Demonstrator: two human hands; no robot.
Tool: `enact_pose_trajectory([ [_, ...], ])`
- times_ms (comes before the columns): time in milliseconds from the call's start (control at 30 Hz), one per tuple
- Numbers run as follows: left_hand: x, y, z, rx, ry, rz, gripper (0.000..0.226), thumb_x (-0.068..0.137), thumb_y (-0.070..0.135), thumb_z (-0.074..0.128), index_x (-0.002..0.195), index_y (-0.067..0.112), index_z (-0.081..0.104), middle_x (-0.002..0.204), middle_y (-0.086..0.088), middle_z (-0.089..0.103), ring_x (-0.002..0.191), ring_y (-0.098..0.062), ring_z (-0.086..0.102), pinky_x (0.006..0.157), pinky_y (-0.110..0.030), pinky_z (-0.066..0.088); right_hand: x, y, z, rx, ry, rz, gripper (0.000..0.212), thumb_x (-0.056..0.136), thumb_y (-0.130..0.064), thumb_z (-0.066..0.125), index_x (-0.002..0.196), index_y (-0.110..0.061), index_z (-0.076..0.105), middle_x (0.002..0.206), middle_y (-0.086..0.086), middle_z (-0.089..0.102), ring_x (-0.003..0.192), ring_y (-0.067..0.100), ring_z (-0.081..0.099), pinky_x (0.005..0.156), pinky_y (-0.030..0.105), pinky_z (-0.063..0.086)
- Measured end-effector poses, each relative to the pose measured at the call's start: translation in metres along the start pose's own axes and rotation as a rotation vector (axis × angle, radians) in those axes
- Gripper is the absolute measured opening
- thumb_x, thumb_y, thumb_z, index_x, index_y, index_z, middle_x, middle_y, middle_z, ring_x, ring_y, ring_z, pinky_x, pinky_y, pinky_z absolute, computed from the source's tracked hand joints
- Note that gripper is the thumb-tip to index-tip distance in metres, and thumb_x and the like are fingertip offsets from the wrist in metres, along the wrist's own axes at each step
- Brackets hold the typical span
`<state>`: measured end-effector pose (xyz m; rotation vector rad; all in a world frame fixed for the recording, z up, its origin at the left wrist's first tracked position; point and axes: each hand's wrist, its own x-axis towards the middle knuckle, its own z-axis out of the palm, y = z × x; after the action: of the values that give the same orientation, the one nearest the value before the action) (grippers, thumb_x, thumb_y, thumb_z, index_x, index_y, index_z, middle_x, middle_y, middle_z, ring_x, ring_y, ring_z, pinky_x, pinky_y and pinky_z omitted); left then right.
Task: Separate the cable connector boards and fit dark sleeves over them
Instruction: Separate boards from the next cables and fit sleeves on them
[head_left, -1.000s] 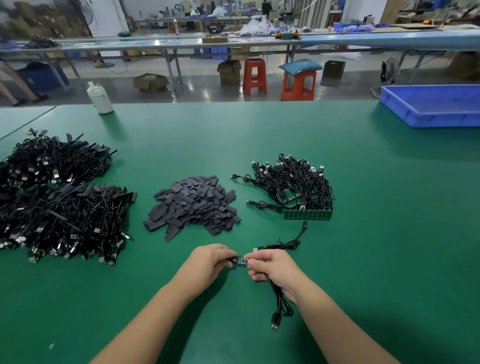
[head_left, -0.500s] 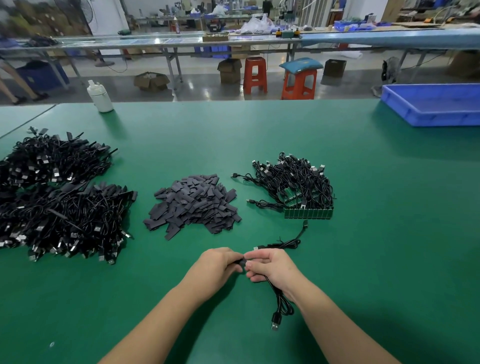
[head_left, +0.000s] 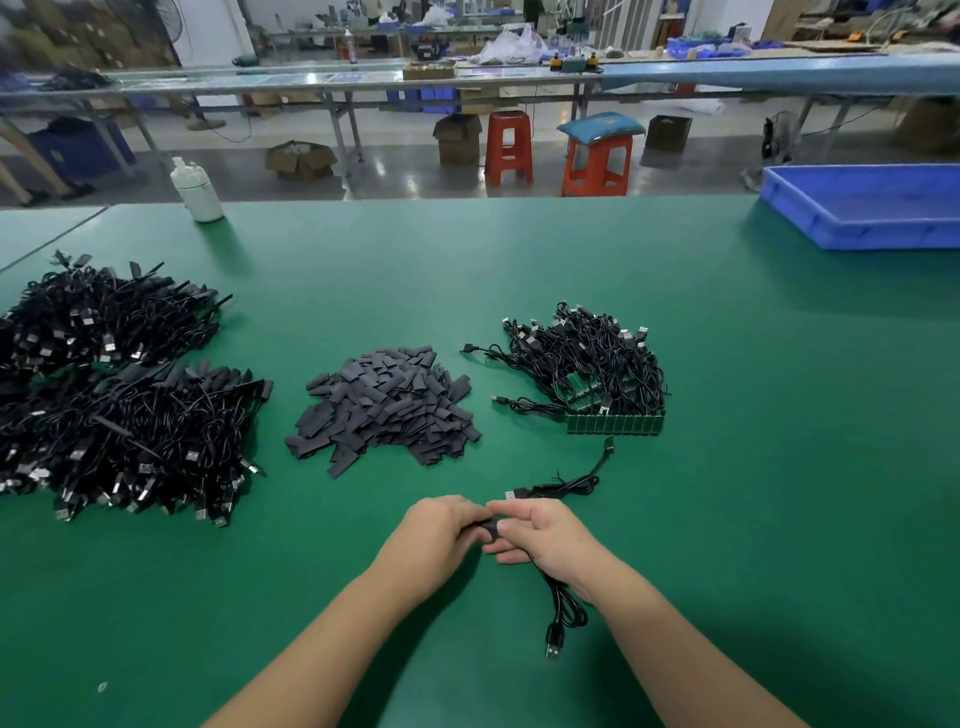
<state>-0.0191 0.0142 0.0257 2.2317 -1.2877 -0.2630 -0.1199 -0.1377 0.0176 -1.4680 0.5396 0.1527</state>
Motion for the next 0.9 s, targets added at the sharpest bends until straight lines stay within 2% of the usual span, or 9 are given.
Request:
enact_pose_trajectory([
  [233, 0.006, 0.003, 0.005, 0.257, -0.093, 0.029, 0.022, 0.095, 0.024, 0.051, 0.112, 0.026, 0.064, 0.1, 0.003, 0.062, 0.092, -0.019, 0.062, 0.082, -0.032, 0.048, -0.002, -0.003, 0.002, -0.066, -0.012, -0.014, 0.045, 0.103, 0.0, 0.04, 0.148, -0.002, 0.036, 0.108, 0.011, 0.066, 0.087, 0.013, 0.068, 0.079, 0.023, 0.057],
  [400, 0.009, 0.005, 0.007, 0.373, -0.099, 0.076, 0.036, 0.092, 0.013, 0.051, 0.127, 0.02, 0.051, 0.111, 0.0, 0.054, 0.101, -0.021, 0.056, 0.083, -0.03, 0.043, -0.003, -0.006, 0.006, -0.074, -0.005, -0.044, 0.039, 0.103, -0.001, 0.041, 0.14, -0.008, 0.05, 0.105, 0.005, 0.072, 0.089, 0.014, 0.072, 0.076, 0.023, 0.058],
  [500, 0.008, 0.01, 0.005, 0.157, 0.037, 0.073, 0.058, 0.089, 0.002, 0.05, 0.143, 0.017, 0.038, 0.141, -0.001, 0.041, 0.116, -0.016, 0.049, 0.097, -0.025, 0.039, -0.004, -0.009, 0.009, 0.041, 0.034, -0.041, 0.027, 0.101, -0.003, 0.047, 0.121, -0.008, 0.065, 0.1, 0.008, 0.076, 0.086, 0.018, 0.074, 0.07, 0.026, 0.057],
  [567, 0.007, 0.018, 0.003, -0.145, 0.152, -0.079, 0.063, 0.092, 0.002, 0.047, 0.15, 0.019, 0.028, 0.147, 0.003, 0.035, 0.122, -0.008, 0.046, 0.105, -0.022, 0.037, -0.005, -0.016, 0.011, 0.153, 0.072, -0.067, 0.022, 0.099, -0.003, 0.05, 0.111, -0.008, 0.068, 0.098, 0.009, 0.076, 0.084, 0.017, 0.074, 0.069, 0.025, 0.057],
  [633, 0.006, 0.027, 0.004, -0.521, 0.185, -0.297, 0.059, 0.097, 0.009, 0.053, 0.15, 0.02, 0.03, 0.141, 0.007, 0.046, 0.122, -0.004, 0.052, 0.109, -0.028, 0.04, -0.004, -0.026, 0.01, 0.399, 0.096, -0.118, 0.02, 0.099, -0.001, 0.05, 0.114, -0.003, 0.064, 0.103, 0.012, 0.076, 0.09, 0.02, 0.074, 0.072, 0.027, 0.059],
  [700, 0.003, 0.033, 0.005, -0.842, 0.083, -0.422, 0.041, 0.098, 0.017, 0.057, 0.138, 0.016, 0.047, 0.128, 0.002, 0.062, 0.11, -0.009, 0.063, 0.102, -0.031, 0.047, -0.001, -0.036, 0.009, 0.729, 0.113, -0.158, 0.021, 0.1, 0.001, 0.048, 0.118, 0.005, 0.057, 0.106, 0.018, 0.073, 0.093, 0.024, 0.073, 0.077, 0.031, 0.061],
  [767, -0.001, 0.039, 0.005, -0.96, -0.065, -0.393, 0.018, 0.1, 0.017, 0.054, 0.113, 0.007, 0.062, 0.104, -0.008, 0.072, 0.085, -0.016, 0.069, 0.082, -0.027, 0.052, 0.003, -0.044, 0.009, 0.901, 0.134, -0.182, 0.02, 0.1, 0.002, 0.046, 0.118, 0.006, 0.055, 0.107, 0.022, 0.072, 0.095, 0.027, 0.073, 0.085, 0.035, 0.06],
  [833, -0.006, 0.043, 0.005, -0.987, -0.103, -0.359, 0.014, 0.101, 0.011, 0.051, 0.099, 0.005, 0.064, 0.087, -0.012, 0.071, 0.071, -0.016, 0.068, 0.065, -0.022, 0.052, 0.006, -0.049, 0.009, 0.881, 0.134, -0.201, 0.02, 0.1, 0.001, 0.047, 0.117, 0.005, 0.055, 0.108, 0.021, 0.072, 0.099, 0.027, 0.072, 0.09, 0.035, 0.058],
  [900, -0.005, 0.042, -0.001, -0.984, -0.062, -0.365, 0.014, 0.1, 0.008, 0.051, 0.098, 0.004, 0.064, 0.085, -0.012, 0.07, 0.071, -0.019, 0.069, 0.063, -0.025, 0.054, 0.008, -0.051, 0.007, 0.671, 0.165, -0.214, 0.019, 0.099, -0.004, 0.053, 0.116, 0.001, 0.059, 0.107, 0.015, 0.074, 0.103, 0.026, 0.071, 0.089, 0.031, 0.058],
])
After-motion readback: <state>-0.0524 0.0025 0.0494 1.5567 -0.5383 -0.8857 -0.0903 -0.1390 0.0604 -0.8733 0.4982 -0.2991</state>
